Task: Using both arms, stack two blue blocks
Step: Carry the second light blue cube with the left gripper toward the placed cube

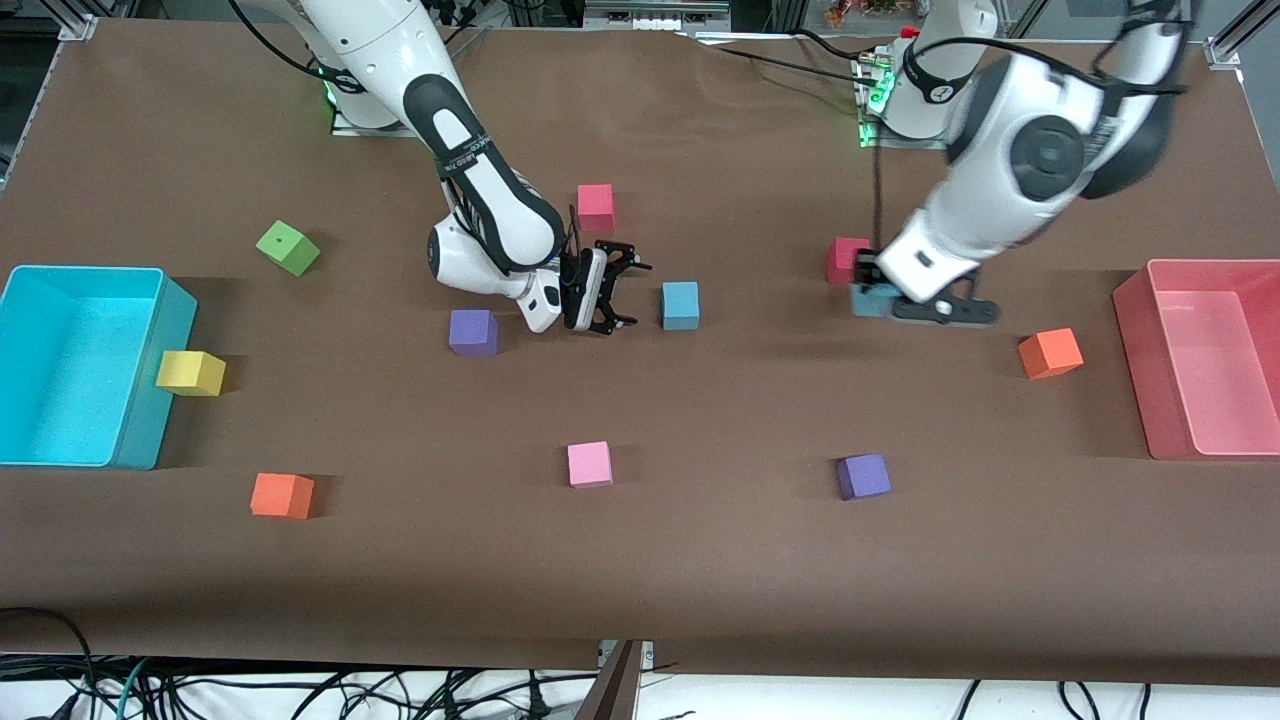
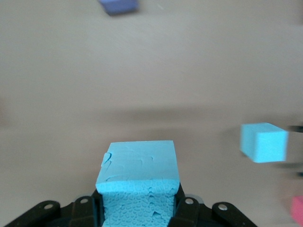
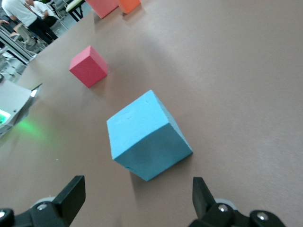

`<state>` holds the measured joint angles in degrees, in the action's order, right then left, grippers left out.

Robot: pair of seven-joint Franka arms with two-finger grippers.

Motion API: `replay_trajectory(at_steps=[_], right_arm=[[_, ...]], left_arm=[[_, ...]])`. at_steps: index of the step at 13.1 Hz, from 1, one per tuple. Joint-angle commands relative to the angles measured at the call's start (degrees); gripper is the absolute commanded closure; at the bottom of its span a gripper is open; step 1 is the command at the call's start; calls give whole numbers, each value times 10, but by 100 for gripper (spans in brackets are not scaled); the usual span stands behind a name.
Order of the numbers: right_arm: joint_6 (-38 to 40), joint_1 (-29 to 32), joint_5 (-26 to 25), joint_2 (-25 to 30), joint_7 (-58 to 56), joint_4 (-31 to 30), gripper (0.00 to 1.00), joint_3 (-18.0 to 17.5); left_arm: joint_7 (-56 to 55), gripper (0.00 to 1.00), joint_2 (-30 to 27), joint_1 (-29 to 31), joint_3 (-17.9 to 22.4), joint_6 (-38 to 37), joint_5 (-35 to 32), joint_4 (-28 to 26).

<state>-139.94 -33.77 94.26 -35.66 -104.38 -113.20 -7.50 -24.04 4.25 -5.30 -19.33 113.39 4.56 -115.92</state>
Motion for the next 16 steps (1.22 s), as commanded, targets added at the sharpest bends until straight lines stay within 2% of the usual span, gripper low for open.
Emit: replay_trajectory(at_steps=[1,4,9,12,16], right_arm=[[13,6,12,-11,-18,12,0,-4],[13,6,12,-13,-18,14,0,-3],[13,6,12,-13,-14,14,0,-3],[13,6,12,-13,-14,14,0,-3],[13,7,12,-13,-14,13,0,-3]], left_arm=[[-112,100,44,-18,-46,-1,-5,48],[-144,100,101,-58,-47,20,-3,87],[-191,100,187,-128,-42,110,0,102],[-231,100,216,-164,-29,113,-1,122],[-234,100,237,-181,-12,122,0,126]])
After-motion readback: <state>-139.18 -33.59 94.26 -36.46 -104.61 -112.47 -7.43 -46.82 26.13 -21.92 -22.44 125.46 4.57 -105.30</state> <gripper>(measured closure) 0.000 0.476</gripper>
